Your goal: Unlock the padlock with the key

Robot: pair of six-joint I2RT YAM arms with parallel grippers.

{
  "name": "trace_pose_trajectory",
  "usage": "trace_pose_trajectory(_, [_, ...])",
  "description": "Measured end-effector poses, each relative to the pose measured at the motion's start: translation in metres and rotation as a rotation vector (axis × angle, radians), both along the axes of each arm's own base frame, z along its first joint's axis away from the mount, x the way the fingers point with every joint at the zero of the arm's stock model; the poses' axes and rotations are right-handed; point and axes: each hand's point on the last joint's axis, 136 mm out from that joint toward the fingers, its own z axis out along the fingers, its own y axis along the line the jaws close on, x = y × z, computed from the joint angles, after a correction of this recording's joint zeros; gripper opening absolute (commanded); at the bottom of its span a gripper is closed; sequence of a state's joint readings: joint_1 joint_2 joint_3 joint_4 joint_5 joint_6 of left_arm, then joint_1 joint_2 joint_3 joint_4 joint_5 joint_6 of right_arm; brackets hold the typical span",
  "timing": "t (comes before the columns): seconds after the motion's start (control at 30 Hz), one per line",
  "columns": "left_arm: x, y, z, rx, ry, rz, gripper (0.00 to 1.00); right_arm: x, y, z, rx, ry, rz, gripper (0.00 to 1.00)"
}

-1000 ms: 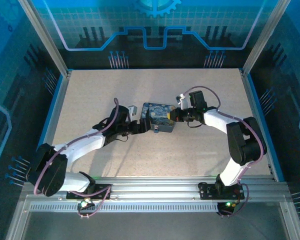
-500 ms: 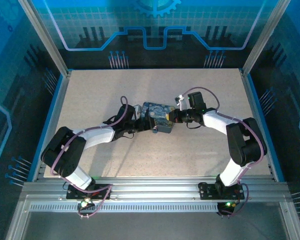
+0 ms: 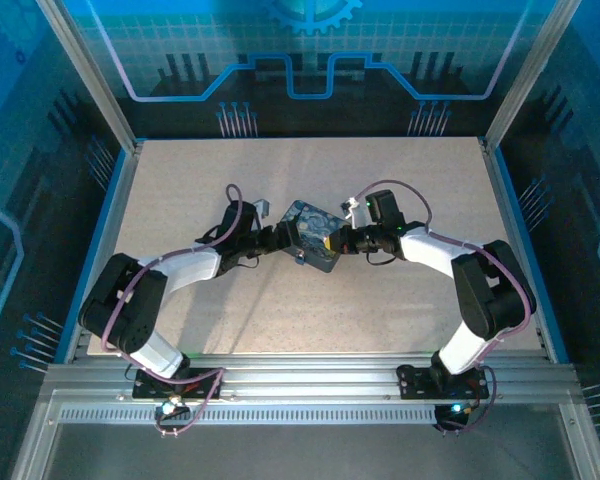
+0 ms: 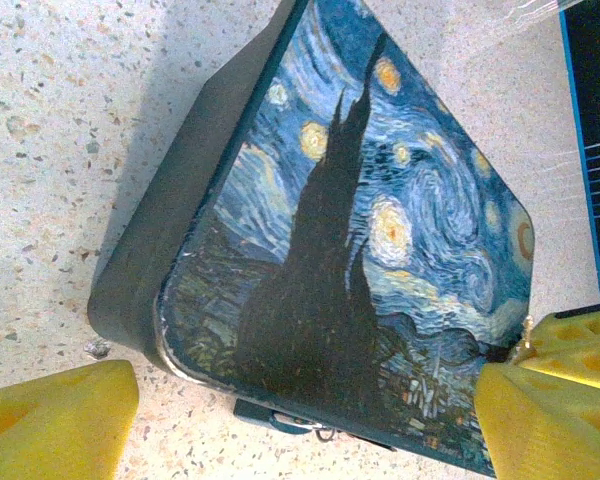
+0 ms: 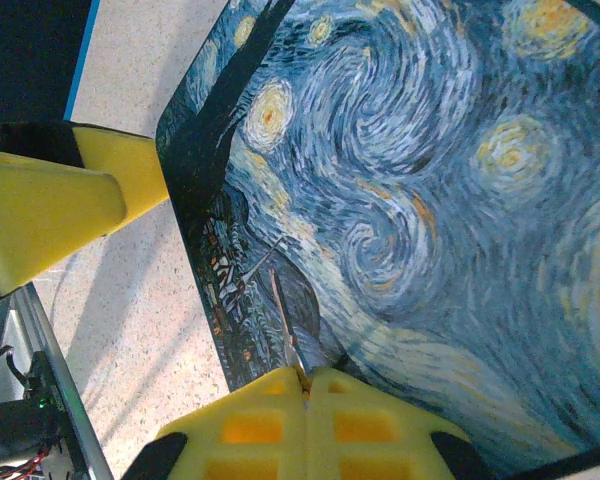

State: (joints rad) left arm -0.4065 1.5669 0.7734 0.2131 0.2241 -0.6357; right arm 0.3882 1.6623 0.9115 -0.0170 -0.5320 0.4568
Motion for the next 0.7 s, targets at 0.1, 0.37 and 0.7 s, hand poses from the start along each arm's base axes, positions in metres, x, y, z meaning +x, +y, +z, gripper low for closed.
trace_pose_trajectory(0.1, [-0.001,0.001,0.017,-0.004,-0.051,-0.010,0.89,0.000,0.001,0.001,0.000,0.007,-0.004,0.00])
trace_pose_trajectory(0.37, [-0.018,0.015,0.044,0.016,-0.160,-0.012,0.92,-0.002,0.005,0.004,-0.015,0.021,-0.001,0.00])
trace_pose_trajectory(0.7, [-0.043,0.028,0.041,0.045,-0.186,-0.021,0.89,0.014,0.006,0.042,-0.001,-0.074,-0.005,0.00])
